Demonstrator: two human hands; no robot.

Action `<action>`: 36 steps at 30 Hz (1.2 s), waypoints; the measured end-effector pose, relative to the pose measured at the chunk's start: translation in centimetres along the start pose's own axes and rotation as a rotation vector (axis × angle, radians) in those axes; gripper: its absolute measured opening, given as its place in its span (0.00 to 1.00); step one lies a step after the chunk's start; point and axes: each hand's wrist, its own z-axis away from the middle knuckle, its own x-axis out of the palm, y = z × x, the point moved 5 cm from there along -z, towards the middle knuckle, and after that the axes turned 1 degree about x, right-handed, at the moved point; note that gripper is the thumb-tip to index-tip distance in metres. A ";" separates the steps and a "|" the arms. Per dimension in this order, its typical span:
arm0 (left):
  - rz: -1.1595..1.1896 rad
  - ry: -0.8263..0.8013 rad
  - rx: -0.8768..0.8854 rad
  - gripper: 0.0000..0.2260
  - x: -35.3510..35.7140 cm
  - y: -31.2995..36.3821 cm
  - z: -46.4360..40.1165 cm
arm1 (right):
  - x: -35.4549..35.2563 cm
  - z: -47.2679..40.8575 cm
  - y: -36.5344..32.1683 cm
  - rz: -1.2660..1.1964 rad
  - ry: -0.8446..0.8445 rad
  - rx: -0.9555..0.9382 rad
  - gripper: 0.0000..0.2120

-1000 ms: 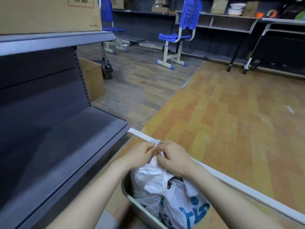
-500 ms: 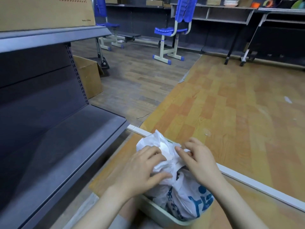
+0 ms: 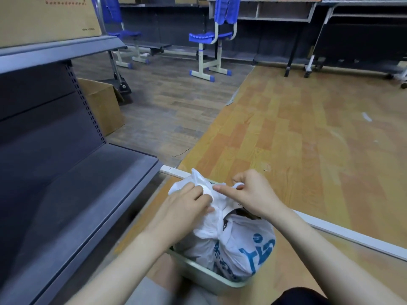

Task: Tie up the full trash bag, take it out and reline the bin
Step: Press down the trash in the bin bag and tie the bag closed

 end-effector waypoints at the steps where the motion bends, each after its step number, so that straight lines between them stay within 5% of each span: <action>1: -0.062 0.043 0.059 0.03 -0.3 0.3 -0.2 | -0.1 0.0 0.0 0.084 0.035 -0.009 0.29; 6: -0.246 0.190 0.250 0.12 -1.9 0.8 -0.3 | -0.8 -0.4 -0.5 0.179 0.077 -0.083 0.29; 12: -0.024 0.234 0.240 0.25 -0.9 0.1 2.4 | 0.8 1.0 2.7 -0.021 -0.016 0.044 0.25; 19: 0.062 0.183 0.230 0.24 -0.1 0.0 3.6 | 1.2 2.1 3.6 0.021 -0.054 0.038 0.28; 22: 0.114 0.100 0.055 0.21 -0.2 -0.8 4.7 | 1.1 2.9 2.7 0.189 -0.040 -0.046 0.28; 25: 0.455 -0.036 -0.251 0.16 -0.3 -0.8 5.9 | 1.4 3.3 1.3 0.337 -0.061 -0.133 0.21; 29: 0.844 0.157 -0.728 0.07 -0.2 1.4 8.7 | 1.8 4.9 -1.3 0.363 -0.072 -0.440 0.10; 32: 0.874 0.197 -0.928 0.21 0.6 4.5 11.1 | 2.2 5.3 -1.2 0.335 -0.181 -0.488 0.15; 34: 0.857 -0.066 -0.974 0.46 2.2 6.7 11.6 | 2.1 4.6 -0.8 0.341 -0.189 -0.469 0.15; 36: 0.767 -0.237 -0.933 0.59 3.2 7.7 11.3 | 2.0 3.9 -0.4 0.328 -0.185 -0.452 0.15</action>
